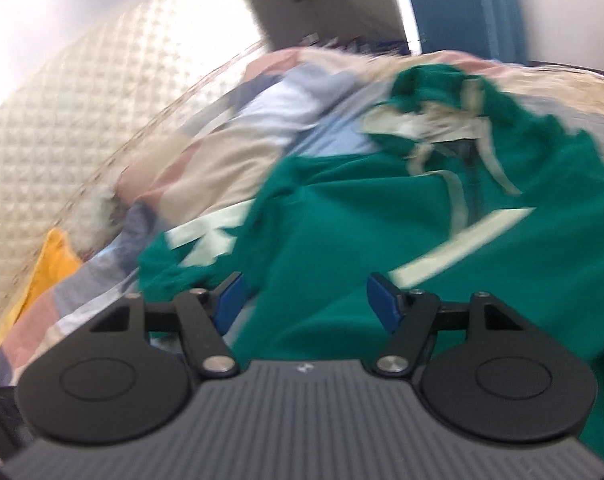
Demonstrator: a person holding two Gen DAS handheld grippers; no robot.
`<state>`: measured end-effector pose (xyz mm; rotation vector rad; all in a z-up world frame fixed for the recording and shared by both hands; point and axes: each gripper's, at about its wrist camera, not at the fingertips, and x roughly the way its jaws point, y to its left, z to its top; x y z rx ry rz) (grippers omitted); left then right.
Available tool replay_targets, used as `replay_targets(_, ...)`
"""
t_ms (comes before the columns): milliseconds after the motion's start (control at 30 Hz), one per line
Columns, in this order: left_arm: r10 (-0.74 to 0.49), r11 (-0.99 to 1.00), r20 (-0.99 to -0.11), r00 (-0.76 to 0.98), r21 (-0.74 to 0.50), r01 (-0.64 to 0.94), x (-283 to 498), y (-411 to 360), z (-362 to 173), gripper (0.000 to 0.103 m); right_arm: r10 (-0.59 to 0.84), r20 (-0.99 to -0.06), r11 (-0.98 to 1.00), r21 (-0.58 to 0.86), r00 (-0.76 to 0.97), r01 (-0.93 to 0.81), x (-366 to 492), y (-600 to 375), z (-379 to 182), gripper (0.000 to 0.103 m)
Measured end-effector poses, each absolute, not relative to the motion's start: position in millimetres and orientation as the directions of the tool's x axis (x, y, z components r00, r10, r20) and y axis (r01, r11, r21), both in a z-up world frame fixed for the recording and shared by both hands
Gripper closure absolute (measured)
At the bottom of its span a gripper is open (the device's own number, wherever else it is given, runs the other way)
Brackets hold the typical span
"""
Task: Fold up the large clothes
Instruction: 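Grasp a sleeve cuff with the right gripper and fold it across the body, then lay the sleeve on the sweatshirt body, open the right gripper and withdraw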
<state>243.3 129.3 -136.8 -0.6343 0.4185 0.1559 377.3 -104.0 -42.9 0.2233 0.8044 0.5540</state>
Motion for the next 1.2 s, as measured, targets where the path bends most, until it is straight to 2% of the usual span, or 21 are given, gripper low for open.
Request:
replay_targets(167, -0.023, 0.817, -0.398, 0.917, -0.536, -0.212, 248, 113, -133, 0.038, 0.442, -0.627, 0.884, 0.427, 0.641, -0.192, 402, -185, -78, 0.033)
replay_targets(300, -0.045, 0.844, -0.416, 0.908, -0.502, -0.188, 259, 91, -137, 0.038, 0.408, -0.654, 0.861, 0.508, 0.637, -0.030, 423, -236, -117, 0.032)
replay_targets(467, -0.020, 0.887, -0.479, 0.878, -0.414, -0.205, 280, 71, -149, 0.038, 0.492, -0.625, 0.717, 0.686, 0.606, 0.126, 424, -275, -147, 0.035)
replay_targets(600, -0.008, 0.892, -0.526, 0.851, -0.388, -0.231, 294, 66, -161, 0.038, 0.520, -0.638, 0.696, 0.701, 0.568, 0.151, 414, -280, -156, 0.036)
replay_targets(1000, 0.003, 0.886, -0.515, 0.857, -0.396, -0.241, 297, 69, -169, 0.038, 0.598, -0.693, 0.711, 0.690, 0.403, 0.133, 396, -253, -170, 0.032)
replay_targets(1133, 0.002, 0.888, -0.518, 0.856, -0.392, -0.240, 298, 68, -169, 0.038, 0.578, -0.706, 0.724, 0.675, 0.410, 0.142, 397, -252, -175, 0.034)
replay_targets(1200, 0.002, 0.889, -0.517, 0.856, -0.390, -0.238, 298, 68, -169, 0.038, 0.573, -0.680, 0.689, 0.702, 0.458, 0.180, 402, -260, -179, 0.034)
